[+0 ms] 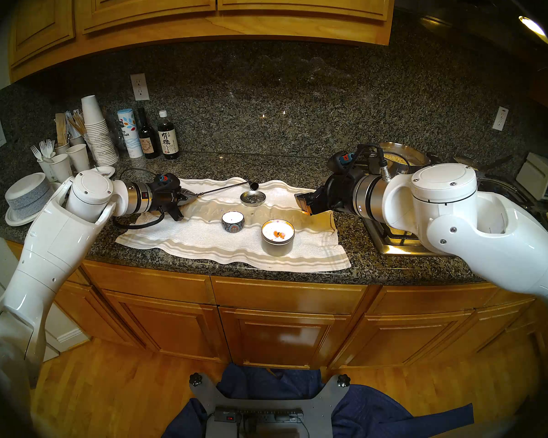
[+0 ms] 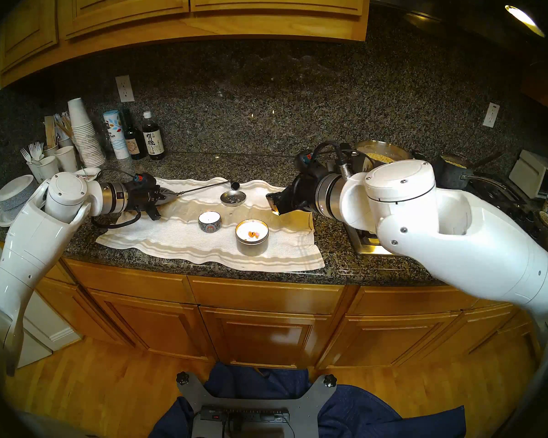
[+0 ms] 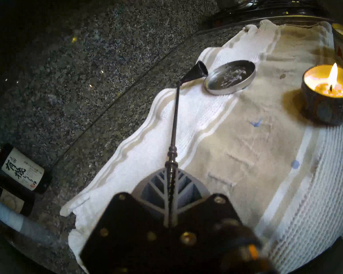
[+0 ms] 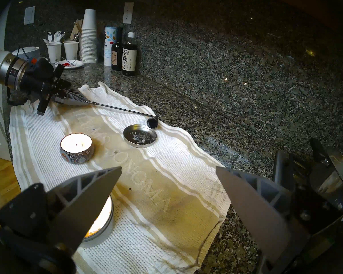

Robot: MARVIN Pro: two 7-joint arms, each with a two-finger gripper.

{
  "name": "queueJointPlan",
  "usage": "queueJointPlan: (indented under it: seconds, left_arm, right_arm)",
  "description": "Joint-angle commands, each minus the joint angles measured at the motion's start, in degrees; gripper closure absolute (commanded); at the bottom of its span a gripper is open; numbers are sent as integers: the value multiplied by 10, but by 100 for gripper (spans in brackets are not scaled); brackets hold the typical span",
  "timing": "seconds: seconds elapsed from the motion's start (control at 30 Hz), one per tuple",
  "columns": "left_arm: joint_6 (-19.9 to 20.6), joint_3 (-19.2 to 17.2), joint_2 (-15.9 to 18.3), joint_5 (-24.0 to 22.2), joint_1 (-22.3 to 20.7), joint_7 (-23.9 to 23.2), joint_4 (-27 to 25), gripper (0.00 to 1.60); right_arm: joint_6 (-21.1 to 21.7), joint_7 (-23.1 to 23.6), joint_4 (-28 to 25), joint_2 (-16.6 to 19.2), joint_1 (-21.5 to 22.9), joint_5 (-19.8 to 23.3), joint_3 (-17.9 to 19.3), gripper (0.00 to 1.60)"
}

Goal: Put out candle flame

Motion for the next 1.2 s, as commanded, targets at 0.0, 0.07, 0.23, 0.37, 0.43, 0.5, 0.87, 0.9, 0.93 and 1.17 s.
queueJointPlan:
  seconds: [0.0,0.07,0.23,0.37,0.43,0.5,0.87,0.9,0.93,1.17]
  left_arm:
    - [-55,-34,21,-4,7,18,-62,160]
    - [-69,-43,29,-3,20,26,-81,160]
    - [-106,-65,47,3,63,50,-117,160]
    - [-137,-88,63,10,105,73,-146,160]
    - [-155,-95,69,20,120,84,-155,160]
    - [-168,-107,69,23,138,99,-163,160]
    - [-194,-128,64,41,163,123,-185,160]
    - [-194,-128,63,42,163,123,-188,160]
    - [-195,-128,62,44,163,124,-191,160]
    - [-200,-131,66,48,172,123,-217,160]
  right_arm:
    - [-4,-1,-1,0,14,-3,14,0]
    - [-4,-1,-1,0,15,-3,14,0]
    - [-4,-1,-1,0,15,-3,14,0]
    - [-4,0,-1,0,15,-3,14,0]
    - [-4,0,-1,0,15,-3,14,0]
    - [-4,0,-1,0,15,-3,14,0]
    - [21,16,-6,-25,37,-55,-6,0]
    - [24,18,-6,-31,39,-59,-8,0]
    - [27,20,-6,-36,41,-63,-9,0]
    - [55,29,-6,-75,68,-110,-22,0]
